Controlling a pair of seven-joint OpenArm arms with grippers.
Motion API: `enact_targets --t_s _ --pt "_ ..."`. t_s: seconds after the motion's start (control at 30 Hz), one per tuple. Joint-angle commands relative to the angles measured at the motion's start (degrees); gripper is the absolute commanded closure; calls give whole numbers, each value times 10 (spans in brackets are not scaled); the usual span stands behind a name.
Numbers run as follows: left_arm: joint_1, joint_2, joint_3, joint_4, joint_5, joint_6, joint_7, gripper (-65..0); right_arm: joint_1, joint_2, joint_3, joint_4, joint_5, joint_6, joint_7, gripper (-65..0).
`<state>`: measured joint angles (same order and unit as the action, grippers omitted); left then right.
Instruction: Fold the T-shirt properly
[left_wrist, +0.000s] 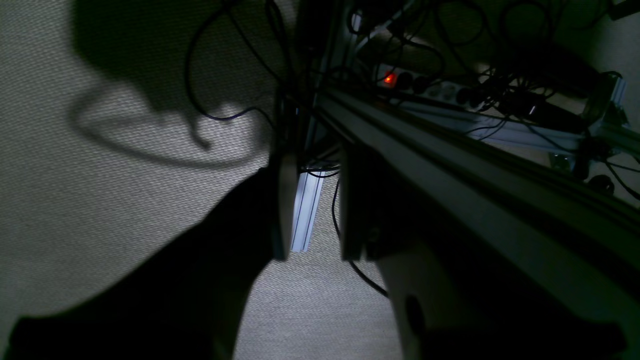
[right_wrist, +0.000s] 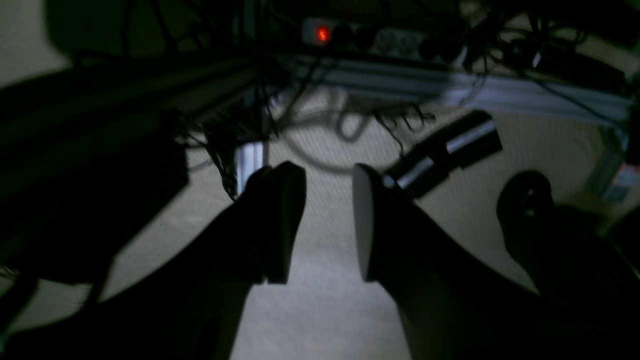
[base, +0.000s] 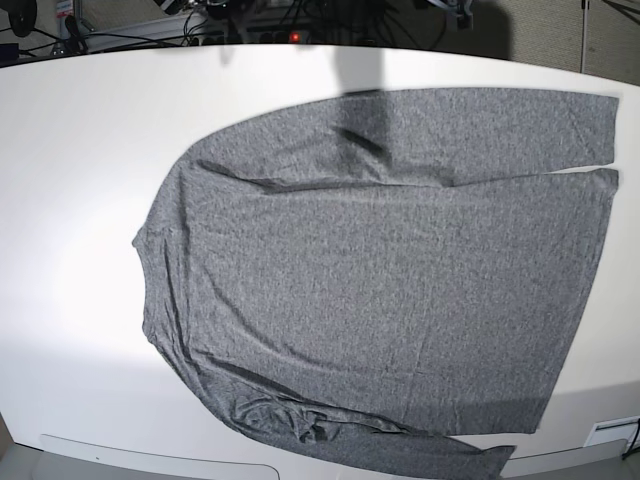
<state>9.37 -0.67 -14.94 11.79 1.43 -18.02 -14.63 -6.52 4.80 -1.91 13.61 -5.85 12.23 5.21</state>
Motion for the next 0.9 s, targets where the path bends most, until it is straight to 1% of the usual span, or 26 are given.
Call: enact_targets --t_s 0.0,0.03,0.13,0.2,0.3,0.4,0.7,0.87 --pt "3 -2 0 2 1 -4 -4 -155 0 5 0 5 -8 -7 -3 -202" --pt "3 -2 0 2 3 -4 -4 -155 0 7 0 6 -17 -12 -7 -202" --pt "3 -1 0 2 47 -4 -4 -155 0 11 0 7 -48 -28 -14 -202" --pt "3 -2 0 2 61 -4 0 -155 -2 14 0 7 -50 -30 -14 -202" --pt "4 -2 0 2 61 -4 13 -155 -5 18 0 7 -49 -30 -14 -202" --pt "16 -2 0 17 61 -4 13 -155 -15 24 0 14 -51 -30 -12 -202" --pt "90 -2 0 150 61 -4 13 -155 -77 37 0 96 -59 -28 -12 -202" --pt "115 -1 0 179 61 -4 14 -155 -98 36 0 123 -59 -28 -12 -202"
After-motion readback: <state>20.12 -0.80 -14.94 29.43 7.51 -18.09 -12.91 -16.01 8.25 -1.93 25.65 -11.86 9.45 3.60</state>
